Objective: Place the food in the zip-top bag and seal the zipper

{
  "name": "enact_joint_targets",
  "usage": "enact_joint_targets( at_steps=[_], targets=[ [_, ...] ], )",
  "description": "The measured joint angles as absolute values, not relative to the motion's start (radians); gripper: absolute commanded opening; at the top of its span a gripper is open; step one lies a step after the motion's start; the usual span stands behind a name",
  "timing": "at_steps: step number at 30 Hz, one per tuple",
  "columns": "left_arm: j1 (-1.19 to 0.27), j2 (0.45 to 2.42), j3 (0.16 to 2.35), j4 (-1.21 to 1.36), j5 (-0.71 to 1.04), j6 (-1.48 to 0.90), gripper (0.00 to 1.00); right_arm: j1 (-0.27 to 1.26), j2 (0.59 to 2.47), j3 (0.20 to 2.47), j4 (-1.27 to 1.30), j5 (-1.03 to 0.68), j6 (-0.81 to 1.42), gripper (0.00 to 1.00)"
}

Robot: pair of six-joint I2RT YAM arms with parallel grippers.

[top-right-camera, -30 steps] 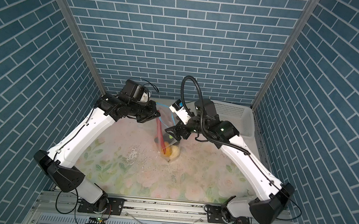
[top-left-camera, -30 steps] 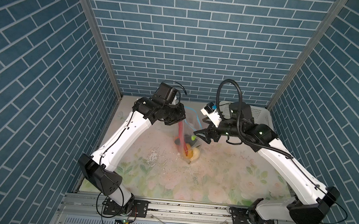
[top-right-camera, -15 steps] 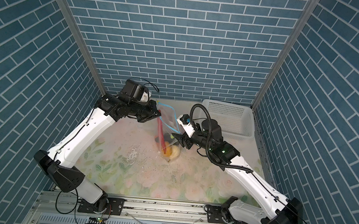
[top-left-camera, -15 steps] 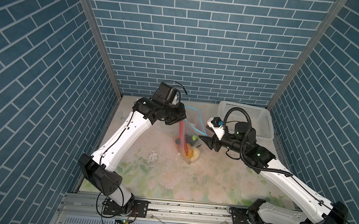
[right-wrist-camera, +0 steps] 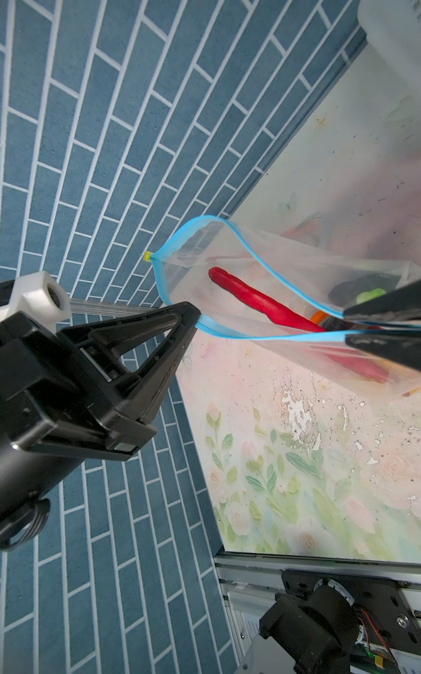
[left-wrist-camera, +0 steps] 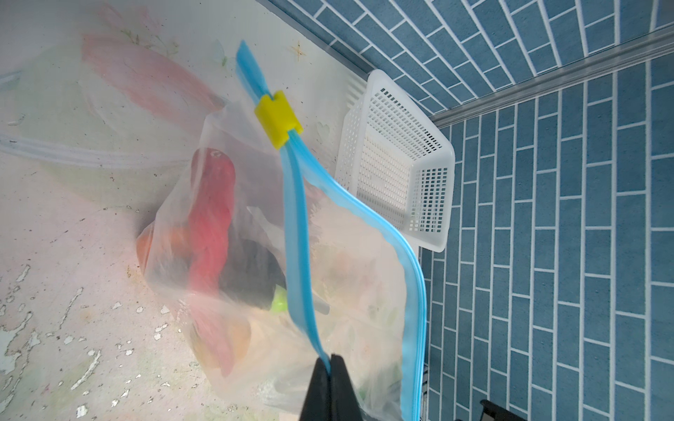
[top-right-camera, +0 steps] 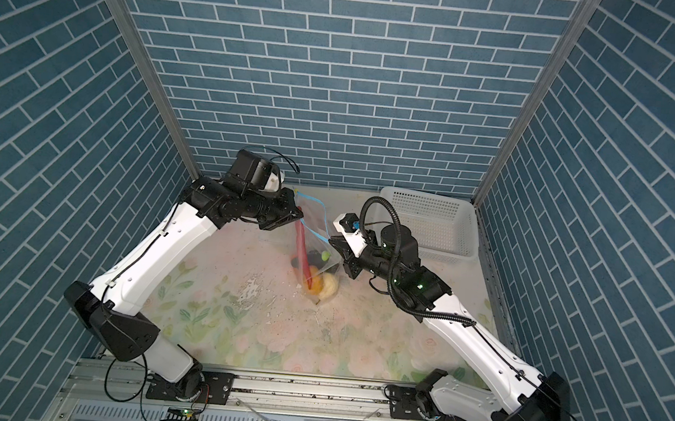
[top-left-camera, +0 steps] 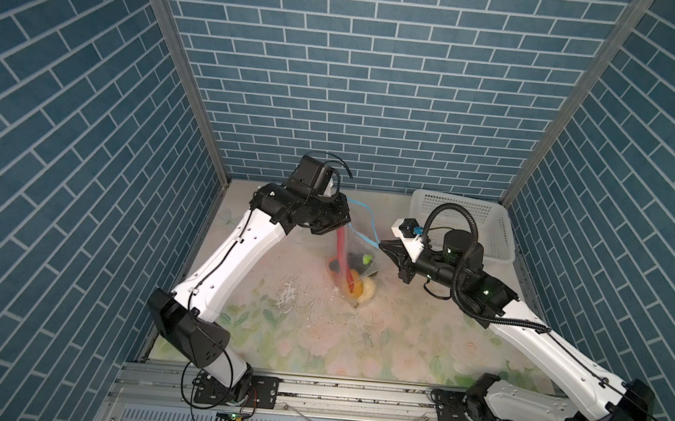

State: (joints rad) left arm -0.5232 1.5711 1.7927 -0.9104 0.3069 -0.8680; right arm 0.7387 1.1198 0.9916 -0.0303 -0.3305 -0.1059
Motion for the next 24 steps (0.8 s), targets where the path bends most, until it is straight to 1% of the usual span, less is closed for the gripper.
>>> enact_joint_targets(
  at_steps=[5,6,7,8,9,11,12,13,19,24],
  targets=[
    [-0.523,1.571,1.793,-0.910,0.292,-0.866,0.00,0.739,1.120,0.992,-0.032,-0.328,-0.107,0.00],
    [-0.523,1.571,1.793,-0.911,0.289,-0.863,0.03,0.739,1.120,0.992,-0.033,-0.328,-0.107,0.00],
    [-0.523,1.571,1.793,-0.910,0.286,-0.859,0.07,0.739,1.120,0.992,-0.035,-0.328,-0.107,0.00],
    [-0.524,1.571,1.793,-0.910,0.284,-0.855,0.14,0.739,1.120,0.993,-0.038,-0.328,-0.108,0.00],
    [-0.524,1.571,1.793,-0.908,0.280,-0.840,0.24,0.739,1.120,0.994,-0.044,-0.328,-0.110,0.00],
    [-0.523,1.569,1.792,-0.898,0.265,-0.817,0.38,0.735,1.120,0.999,-0.062,-0.329,-0.114,0.00],
    [-0.523,1.566,1.787,-0.886,0.256,-0.792,0.43,0.731,1.121,1.002,-0.071,-0.330,-0.123,0.00],
    [-0.522,1.561,1.779,-0.874,0.250,-0.777,0.44,0.725,1.122,1.005,-0.080,-0.334,-0.132,0.00],
    [-0.494,1.452,1.612,-0.707,0.268,-0.601,0.43,0.627,1.168,1.084,-0.154,-0.433,-0.187,0.00],
    [-0.422,1.337,1.421,-0.508,0.319,-0.437,0.37,0.556,1.245,1.197,-0.229,-0.554,-0.269,0.00]
  ],
)
